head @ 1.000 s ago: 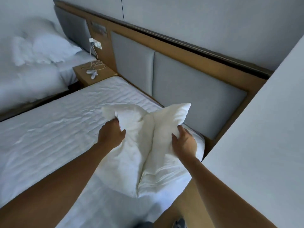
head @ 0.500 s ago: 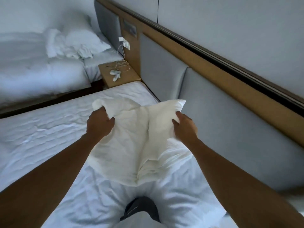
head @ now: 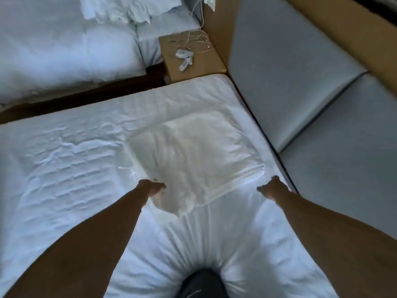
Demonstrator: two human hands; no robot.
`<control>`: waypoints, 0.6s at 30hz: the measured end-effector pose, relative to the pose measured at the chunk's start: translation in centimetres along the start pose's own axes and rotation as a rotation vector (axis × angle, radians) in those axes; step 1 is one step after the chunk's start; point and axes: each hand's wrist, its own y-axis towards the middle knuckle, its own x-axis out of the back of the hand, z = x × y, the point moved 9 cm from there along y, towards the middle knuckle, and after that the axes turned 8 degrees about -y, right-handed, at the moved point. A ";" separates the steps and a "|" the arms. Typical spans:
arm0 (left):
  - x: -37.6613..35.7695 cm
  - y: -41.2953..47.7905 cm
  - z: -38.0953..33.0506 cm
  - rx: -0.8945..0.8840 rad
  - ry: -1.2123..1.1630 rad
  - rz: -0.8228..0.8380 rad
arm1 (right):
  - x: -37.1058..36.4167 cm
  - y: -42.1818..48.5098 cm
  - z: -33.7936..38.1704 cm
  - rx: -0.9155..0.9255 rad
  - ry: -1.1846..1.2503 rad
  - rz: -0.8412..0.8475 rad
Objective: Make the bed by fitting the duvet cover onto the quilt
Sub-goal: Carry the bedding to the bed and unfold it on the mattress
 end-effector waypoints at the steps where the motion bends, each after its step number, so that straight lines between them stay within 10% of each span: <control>1: -2.0 0.2 1.4 -0.007 0.123 0.011 | -3.0 -0.1 -1.4 0.012 -0.002 0.066; 5: -10.6 -1.9 2.1 -0.151 0.485 0.081 | -9.2 -1.3 -5.8 0.127 0.013 0.178; 11: -18.4 -13.9 -4.9 -0.597 0.572 -0.053 | -1.5 -6.6 -8.8 0.450 0.085 -0.210; 18: -13.6 -29.1 -1.5 -0.733 0.271 -0.370 | 6.8 -17.4 -8.9 0.735 0.229 -0.452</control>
